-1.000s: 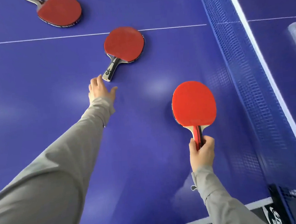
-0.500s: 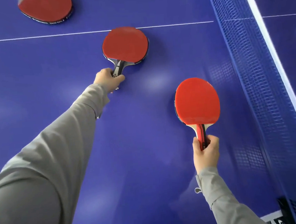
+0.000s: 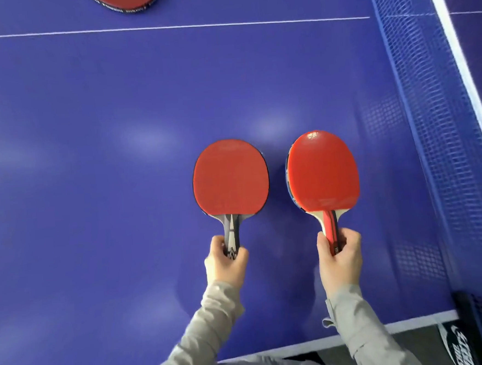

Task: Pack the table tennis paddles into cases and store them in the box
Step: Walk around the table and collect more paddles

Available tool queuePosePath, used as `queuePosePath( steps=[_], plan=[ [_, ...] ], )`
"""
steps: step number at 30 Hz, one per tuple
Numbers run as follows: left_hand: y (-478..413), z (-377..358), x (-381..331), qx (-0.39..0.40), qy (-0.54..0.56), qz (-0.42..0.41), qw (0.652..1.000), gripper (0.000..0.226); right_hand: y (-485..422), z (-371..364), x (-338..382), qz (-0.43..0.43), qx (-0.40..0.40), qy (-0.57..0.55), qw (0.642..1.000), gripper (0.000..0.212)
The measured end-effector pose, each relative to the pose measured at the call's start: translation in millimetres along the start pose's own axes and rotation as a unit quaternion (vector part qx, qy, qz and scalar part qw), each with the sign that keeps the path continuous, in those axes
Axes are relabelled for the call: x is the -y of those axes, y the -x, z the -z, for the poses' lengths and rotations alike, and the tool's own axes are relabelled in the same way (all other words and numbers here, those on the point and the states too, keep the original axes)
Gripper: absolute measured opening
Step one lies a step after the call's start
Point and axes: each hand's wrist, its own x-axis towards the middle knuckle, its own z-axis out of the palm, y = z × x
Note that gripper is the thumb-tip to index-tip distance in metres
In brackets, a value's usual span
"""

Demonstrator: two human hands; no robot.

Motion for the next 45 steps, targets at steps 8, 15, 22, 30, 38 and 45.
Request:
queuePosePath(
  steps=[8,15,22,30,38,45],
  plan=[
    [11,-2,10,0.152,0.012,-0.025,0.988,0.017,53,-16,-6,0.014,0.05,0.005,0.999,0.023],
    [5,19,4,0.291,0.079,-0.05,0.952,0.049,60,-58,31,0.043,0.086,-0.027,0.995,0.023],
    [1,21,9,0.3,0.047,-0.086,0.949,0.045,62,-71,38,0.035,0.198,0.017,0.979,0.031],
    [-4,24,10,0.331,0.039,-0.061,0.941,0.059,56,-66,37,0.058,0.204,0.058,0.975,0.035],
    [0,23,4,0.347,0.05,-0.062,0.934,0.055,61,-57,28,0.065,0.218,0.061,0.972,0.036],
    [5,21,1,0.325,0.035,-0.05,0.944,0.049,58,-54,27,0.07,0.227,0.047,0.97,0.029]
  ],
)
